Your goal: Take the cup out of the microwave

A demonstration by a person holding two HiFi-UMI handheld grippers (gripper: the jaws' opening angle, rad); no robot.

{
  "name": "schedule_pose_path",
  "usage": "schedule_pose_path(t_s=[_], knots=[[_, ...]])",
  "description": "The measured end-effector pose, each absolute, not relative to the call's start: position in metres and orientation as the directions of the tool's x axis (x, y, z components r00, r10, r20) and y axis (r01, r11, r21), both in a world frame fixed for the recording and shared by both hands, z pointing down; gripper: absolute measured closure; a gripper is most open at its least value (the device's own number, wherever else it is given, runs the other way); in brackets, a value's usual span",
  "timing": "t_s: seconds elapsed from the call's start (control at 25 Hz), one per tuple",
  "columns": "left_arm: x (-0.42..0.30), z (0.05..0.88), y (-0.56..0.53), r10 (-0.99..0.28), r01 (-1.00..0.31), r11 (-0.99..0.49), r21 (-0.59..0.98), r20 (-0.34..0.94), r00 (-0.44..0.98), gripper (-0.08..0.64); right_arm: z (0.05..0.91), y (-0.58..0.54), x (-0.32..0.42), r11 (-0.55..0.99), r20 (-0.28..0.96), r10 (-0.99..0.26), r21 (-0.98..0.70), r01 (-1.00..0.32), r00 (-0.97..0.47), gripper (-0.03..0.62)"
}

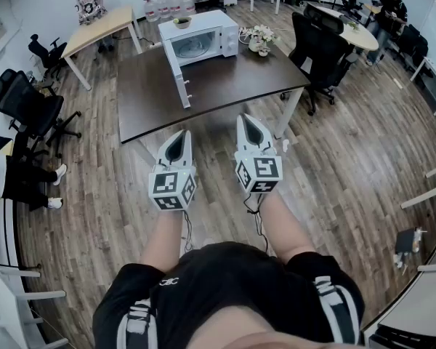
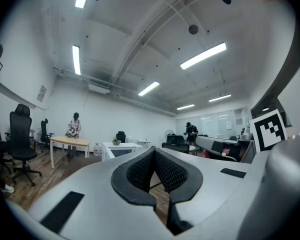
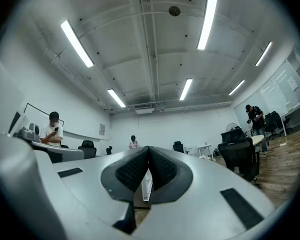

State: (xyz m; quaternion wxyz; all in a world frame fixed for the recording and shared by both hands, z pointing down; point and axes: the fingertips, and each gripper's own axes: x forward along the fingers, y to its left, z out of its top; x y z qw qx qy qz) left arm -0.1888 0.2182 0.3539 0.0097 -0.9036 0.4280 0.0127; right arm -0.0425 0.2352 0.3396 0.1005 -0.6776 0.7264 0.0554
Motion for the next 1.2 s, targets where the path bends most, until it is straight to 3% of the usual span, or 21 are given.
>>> schedule_pose_path(t_s=[0.72, 1.2], knots=[[-0.14, 0.374, 0.252, -0.792, -0.792, -0.61, -0.019, -0.003, 0.61, 0.557, 0.358, 0.263, -0.002, 0.114, -0.201, -0.974, -0.048, -0.992, -0.102, 0.592], [-0.109, 0.403, 0.178, -0.792, -0.793, -0.61, 0.003, -0.021, 0.61, 0.557, 0.386, 0.192, 0.025, 0.116, -0.197, -0.975, -0.031, -0.993, -0.108, 0.592]])
